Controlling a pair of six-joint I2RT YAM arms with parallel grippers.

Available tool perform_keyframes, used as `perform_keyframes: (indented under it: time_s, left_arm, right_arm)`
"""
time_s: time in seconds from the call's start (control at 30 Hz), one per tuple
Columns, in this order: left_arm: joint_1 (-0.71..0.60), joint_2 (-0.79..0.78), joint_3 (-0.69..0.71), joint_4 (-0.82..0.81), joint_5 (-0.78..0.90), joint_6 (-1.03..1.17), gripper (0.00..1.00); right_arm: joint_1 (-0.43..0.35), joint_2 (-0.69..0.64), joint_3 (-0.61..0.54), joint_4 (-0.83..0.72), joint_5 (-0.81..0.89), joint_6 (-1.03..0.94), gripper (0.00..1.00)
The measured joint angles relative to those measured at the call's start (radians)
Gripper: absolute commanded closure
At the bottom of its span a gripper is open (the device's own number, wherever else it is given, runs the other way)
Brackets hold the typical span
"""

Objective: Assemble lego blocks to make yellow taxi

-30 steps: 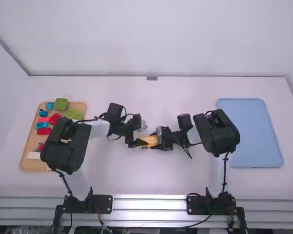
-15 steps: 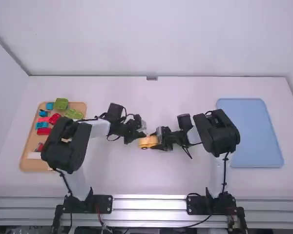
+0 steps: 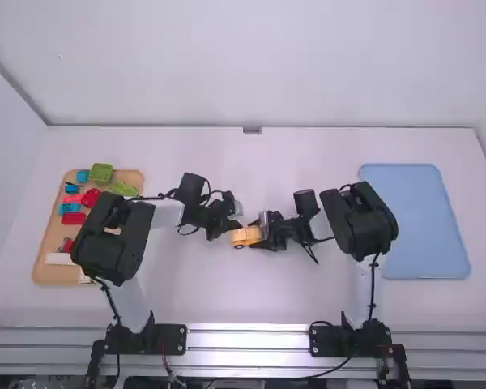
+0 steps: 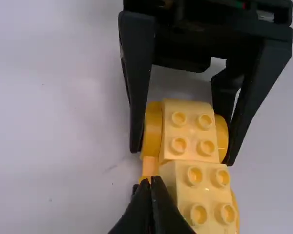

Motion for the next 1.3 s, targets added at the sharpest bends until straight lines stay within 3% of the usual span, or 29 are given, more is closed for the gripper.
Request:
perform_keyframes:
  time_s: [0.13, 0.17, 0.2, 0.37, 0.4, 0.47, 0.5, 0.67, 0.83, 1.07, 1.3]
  left_arm:
    - [0.0, 0.0, 0.048, -0.027, -0.035, 0.0, 0.94]
    - [0.0, 0.0, 0.08, -0.06, -0.042, 0.001, 0.79]
    - [0.0, 0.0, 0.089, -0.068, -0.044, -0.002, 0.75]
    - [0.0, 0.0, 0.201, -0.248, -0.056, 0.0, 0.72]
    - [0.0, 0.0, 0.215, -0.293, -0.054, 0.016, 0.62]
    - [0.0, 0.0, 0.229, -0.381, -0.033, 0.066, 0.13]
    - [0.0, -0.001, 0.232, -0.437, -0.012, 0.105, 0.01]
    - [0.0, -0.003, 0.231, -0.518, 0.045, 0.235, 0.01]
    - [0.0, -0.02, 0.229, -0.499, 0.057, 0.274, 0.01]
    - [0.0, -0.03, 0.08, -0.131, 0.009, 0.119, 0.01]
    - [0.0, -0.036, -0.018, -0.006, -0.006, 0.029, 0.0]
  right_arm:
    - [0.0, 0.0, 0.0, 0.0, 0.001, 0.0, 0.46]
    - [0.0, 0.0, 0.0, 0.001, 0.001, 0.0, 0.46]
    - [0.0, 0.0, 0.0, 0.001, 0.001, 0.0, 0.46]
    - [0.0, 0.0, 0.0, 0.002, 0.001, 0.0, 0.45]
    - [0.0, 0.0, 0.0, 0.002, 0.002, 0.0, 0.45]
    - [0.0, 0.0, 0.0, 0.003, 0.003, 0.0, 0.45]
    - [0.0, 0.0, 0.0, 0.003, 0.003, 0.0, 0.45]
    - [0.0, 0.0, 0.0, 0.0, 0.003, 0.0, 0.45]
    - [0.0, 0.0, 0.008, -0.006, 0.006, 0.007, 0.45]
    - [0.0, 0.0, 0.011, -0.006, 0.01, 0.023, 0.43]
    - [0.0, 0.0, 0.012, -0.006, 0.01, 0.023, 0.43]
